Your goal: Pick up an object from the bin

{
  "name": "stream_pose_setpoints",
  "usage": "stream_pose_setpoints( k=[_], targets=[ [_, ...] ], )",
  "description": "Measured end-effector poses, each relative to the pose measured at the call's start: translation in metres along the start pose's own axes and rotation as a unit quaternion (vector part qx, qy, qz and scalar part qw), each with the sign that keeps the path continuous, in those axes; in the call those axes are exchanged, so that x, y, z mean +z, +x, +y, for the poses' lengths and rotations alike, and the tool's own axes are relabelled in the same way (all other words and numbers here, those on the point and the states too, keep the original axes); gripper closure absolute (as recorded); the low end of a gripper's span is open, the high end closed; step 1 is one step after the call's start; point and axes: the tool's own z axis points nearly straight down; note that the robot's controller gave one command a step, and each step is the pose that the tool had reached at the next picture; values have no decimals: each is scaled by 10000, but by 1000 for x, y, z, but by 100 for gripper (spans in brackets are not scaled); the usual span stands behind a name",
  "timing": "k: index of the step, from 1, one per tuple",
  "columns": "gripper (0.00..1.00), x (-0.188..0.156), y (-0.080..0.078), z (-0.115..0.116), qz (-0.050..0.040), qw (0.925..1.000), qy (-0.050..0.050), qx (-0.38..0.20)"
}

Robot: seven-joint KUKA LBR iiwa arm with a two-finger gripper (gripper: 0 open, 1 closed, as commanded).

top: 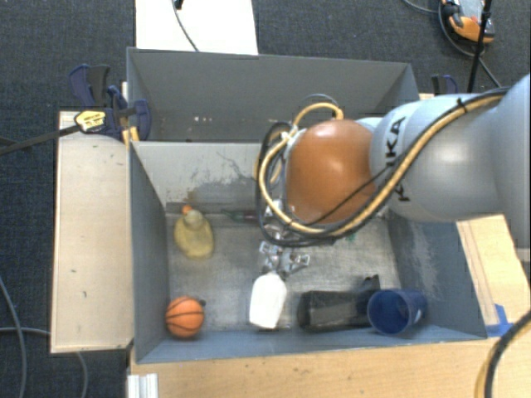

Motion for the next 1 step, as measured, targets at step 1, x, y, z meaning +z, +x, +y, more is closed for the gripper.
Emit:
stream_pose_setpoints(
  k=[1],
  targets=[
    [100, -15, -1, -1, -8, 10000, 18, 11]
  ],
)
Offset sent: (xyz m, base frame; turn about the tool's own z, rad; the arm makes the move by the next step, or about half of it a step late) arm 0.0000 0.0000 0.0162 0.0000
